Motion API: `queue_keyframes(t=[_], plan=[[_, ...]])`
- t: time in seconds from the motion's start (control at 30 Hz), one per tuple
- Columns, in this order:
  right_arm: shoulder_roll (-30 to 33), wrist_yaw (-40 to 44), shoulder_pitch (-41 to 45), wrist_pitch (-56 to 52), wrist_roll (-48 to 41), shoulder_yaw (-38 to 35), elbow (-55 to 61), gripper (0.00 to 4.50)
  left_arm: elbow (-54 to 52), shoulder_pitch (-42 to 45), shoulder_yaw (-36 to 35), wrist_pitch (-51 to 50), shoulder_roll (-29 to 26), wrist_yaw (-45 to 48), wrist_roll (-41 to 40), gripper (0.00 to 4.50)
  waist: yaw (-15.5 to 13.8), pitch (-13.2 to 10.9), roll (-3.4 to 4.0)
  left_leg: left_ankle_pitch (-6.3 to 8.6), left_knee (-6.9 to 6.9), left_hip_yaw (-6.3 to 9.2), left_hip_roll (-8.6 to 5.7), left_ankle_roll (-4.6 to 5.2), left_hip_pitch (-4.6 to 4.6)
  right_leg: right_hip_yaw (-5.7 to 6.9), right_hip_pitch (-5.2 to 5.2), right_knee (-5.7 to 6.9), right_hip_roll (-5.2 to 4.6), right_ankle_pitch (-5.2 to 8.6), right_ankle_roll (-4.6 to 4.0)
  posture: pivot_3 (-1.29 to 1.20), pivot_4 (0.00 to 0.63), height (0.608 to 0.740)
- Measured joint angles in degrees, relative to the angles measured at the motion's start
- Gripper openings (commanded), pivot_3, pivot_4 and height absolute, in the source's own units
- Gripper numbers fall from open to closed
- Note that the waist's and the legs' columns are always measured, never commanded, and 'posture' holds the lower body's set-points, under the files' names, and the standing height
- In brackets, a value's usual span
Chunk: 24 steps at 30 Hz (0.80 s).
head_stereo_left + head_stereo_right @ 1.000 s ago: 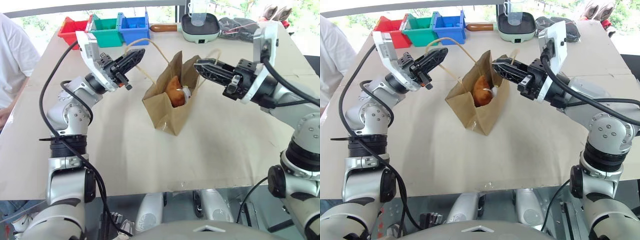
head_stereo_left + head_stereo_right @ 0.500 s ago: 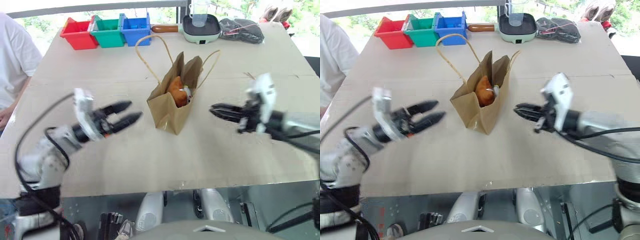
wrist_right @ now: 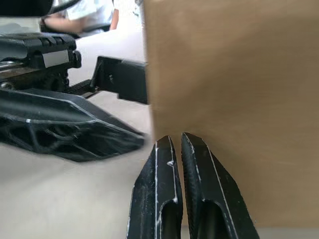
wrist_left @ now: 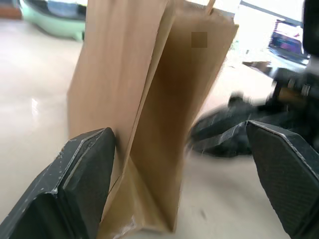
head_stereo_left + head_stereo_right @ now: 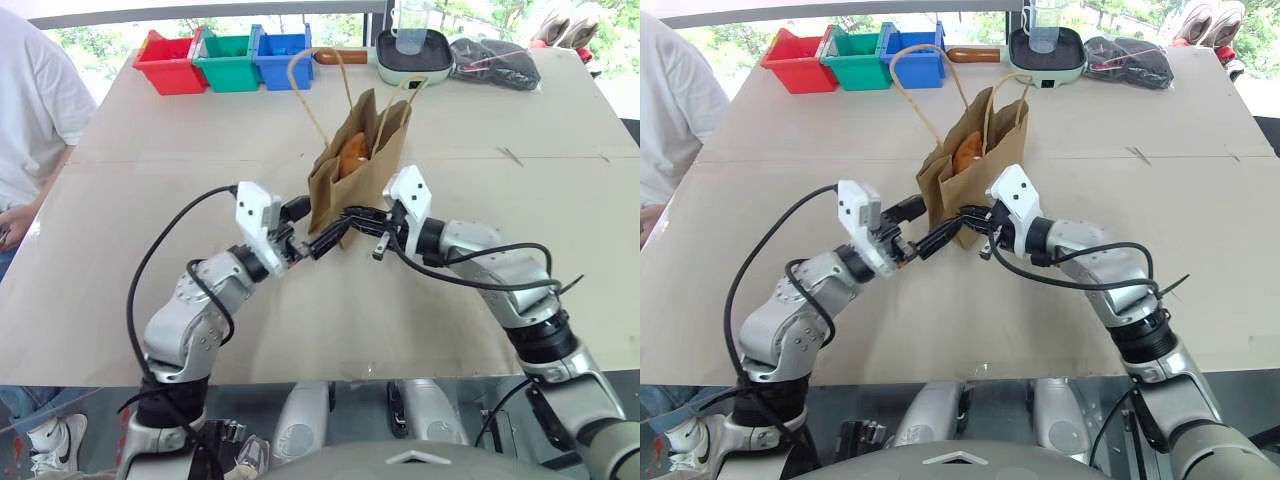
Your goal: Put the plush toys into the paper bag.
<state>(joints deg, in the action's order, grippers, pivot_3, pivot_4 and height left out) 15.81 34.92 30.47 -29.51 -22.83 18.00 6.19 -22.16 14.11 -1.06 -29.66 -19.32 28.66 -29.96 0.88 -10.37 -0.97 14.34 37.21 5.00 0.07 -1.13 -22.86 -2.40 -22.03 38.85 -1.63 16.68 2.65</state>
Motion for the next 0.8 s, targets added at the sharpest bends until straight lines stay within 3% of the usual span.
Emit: queue_keyframes(t=[0.1, 0.33, 0.37, 0.4, 0.5, 0.6, 0.7, 0.73, 0.8], plan=[[-1.1, 0.8, 0.0, 1.9, 1.8, 0.0, -3.6, 0.00, 2.6, 2.4, 1.4, 0.7, 2.3, -3.2, 3.3, 3.73, 0.0, 0.0, 0.00, 0.00, 0.02, -0.02, -0.03, 0.00, 0.02, -0.02, 0.01, 0.02, 0.00, -0.01, 0.00, 0.00, 0.150, 0.740], [-1.1, 2.1, -2.8, 3.1, 3.6, -0.3, -3.1, 0.00, 9.9, 4.0, 2.6, 3.7, 5.4, -6.2, 8.7, 0.35, 0.0, 0.0, 0.00, -0.01, 0.01, 0.02, 0.01, -0.02, 0.00, 0.01, 0.00, 0.01, 0.05, -0.01, 0.00, 0.00, 0.150, 0.740], [-0.7, 2.3, -3.8, 3.1, 3.6, -0.3, -2.3, 0.00, 10.5, 4.1, 2.8, 4.3, 5.4, -6.1, 9.1, 0.35, 0.0, 0.0, 0.00, -0.01, 0.01, 0.01, 0.01, -0.02, -0.01, 0.01, 0.00, 0.01, 0.04, -0.01, 0.00, 0.00, 0.150, 0.740], [0.0, 2.4, -5.1, 2.8, 3.6, -0.5, -0.6, 0.26, 11.3, 4.4, 3.0, 5.2, 5.5, -5.7, 9.5, 0.06, -0.1, 0.0, 0.01, -0.01, 0.02, 0.00, -0.02, -0.02, -0.01, -0.01, 0.00, 0.01, 0.01, -0.01, 0.00, 0.00, 0.150, 0.740], [1.9, 3.7, -9.3, 2.2, 1.2, -2.3, 5.8, 1.25, 13.5, 5.0, 3.0, 7.8, 4.5, -2.2, 9.6, 0.00, -0.1, 0.0, 0.01, -0.01, 0.03, 0.00, -0.03, -0.01, -0.02, 0.00, 0.01, 0.02, -0.01, -0.01, 0.00, 0.00, 0.150, 0.740], [8.7, 6.4, -16.6, 0.4, -5.4, -9.0, 19.5, 2.65, 18.0, 7.4, 1.3, 10.6, -4.0, 12.9, 5.3, 0.00, -0.1, 0.0, 0.01, -0.01, 0.03, 0.00, -0.01, -0.01, -0.06, 0.10, 0.01, 0.01, 0.08, 0.00, -0.01, 0.00, 0.150, 0.740], [18.0, 9.6, -25.0, -0.3, -7.8, -17.7, 25.4, 4.01, 19.7, 10.7, -0.7, 13.1, -13.3, 30.5, 0.5, 0.00, -0.1, 0.0, 0.03, 0.00, 0.01, -0.15, -0.03, 0.01, -0.04, 0.15, 0.09, -0.04, 0.09, 0.02, -0.03, 0.00, 0.150, 0.740], [19.5, 10.2, -26.6, -0.2, -8.0, -19.4, 25.6, 4.32, 19.9, 11.1, -1.3, 13.8, -15.2, 33.8, 0.0, 0.00, 0.0, 0.0, 0.03, 0.01, -0.01, -0.16, -0.01, 0.02, 0.05, 0.17, 0.18, -0.10, 0.10, 0.02, -0.03, 0.00, 0.150, 0.740], [21.9, 11.9, -30.3, 1.0, -8.3, -23.8, 26.2, 4.32, 22.8, 13.3, -0.8, 15.7, -18.2, 41.1, -0.4, 0.00, 0.0, 0.0, 0.09, 0.02, 0.00, -0.21, -0.05, 0.03, 0.11, 0.15, 0.23, -0.09, 0.10, 0.03, -0.02, 0.00, 0.150, 0.740]])
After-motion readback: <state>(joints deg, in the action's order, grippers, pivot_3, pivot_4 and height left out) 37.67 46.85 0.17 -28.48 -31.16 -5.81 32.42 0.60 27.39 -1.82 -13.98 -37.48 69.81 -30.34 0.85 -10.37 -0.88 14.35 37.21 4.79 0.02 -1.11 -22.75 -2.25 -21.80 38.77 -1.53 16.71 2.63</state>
